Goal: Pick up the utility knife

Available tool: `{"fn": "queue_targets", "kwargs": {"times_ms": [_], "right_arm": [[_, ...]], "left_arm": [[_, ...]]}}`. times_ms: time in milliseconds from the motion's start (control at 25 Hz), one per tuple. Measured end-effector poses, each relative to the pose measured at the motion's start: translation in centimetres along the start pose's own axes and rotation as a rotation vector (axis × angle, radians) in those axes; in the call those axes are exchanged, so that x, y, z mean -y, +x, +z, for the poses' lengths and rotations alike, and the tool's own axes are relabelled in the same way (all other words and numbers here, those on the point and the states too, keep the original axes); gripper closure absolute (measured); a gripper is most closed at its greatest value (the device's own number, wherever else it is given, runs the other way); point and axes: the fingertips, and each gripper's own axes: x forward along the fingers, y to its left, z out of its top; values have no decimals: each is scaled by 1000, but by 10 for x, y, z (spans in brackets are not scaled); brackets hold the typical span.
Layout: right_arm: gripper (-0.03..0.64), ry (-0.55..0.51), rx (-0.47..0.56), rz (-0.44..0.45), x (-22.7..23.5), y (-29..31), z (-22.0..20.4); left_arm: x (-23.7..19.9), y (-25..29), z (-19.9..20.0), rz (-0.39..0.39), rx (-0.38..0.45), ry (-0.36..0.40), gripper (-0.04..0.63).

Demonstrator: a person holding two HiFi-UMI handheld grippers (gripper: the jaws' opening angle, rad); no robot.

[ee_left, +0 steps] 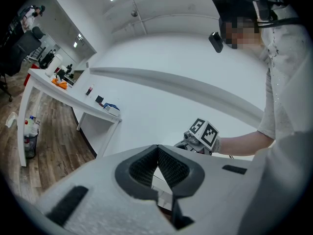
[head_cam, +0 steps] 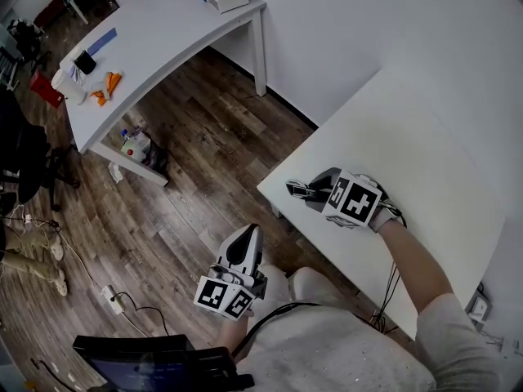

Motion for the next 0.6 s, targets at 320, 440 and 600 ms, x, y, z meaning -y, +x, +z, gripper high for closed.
{"fn": "queue_targets", "kwargs": {"times_ms": [320,440,600], "right_arm": [[477,17,43,-28,-5,-6,-1],[477,43,77,-14,-14,-14,3],[479,82,114,-19,-22,-34,8]], "left_arm": [[3,-6,8,5,11,-4,588],[7,-8,15,4,14,-6,588],[21,-5,29,-17,15,-5,588]]}}
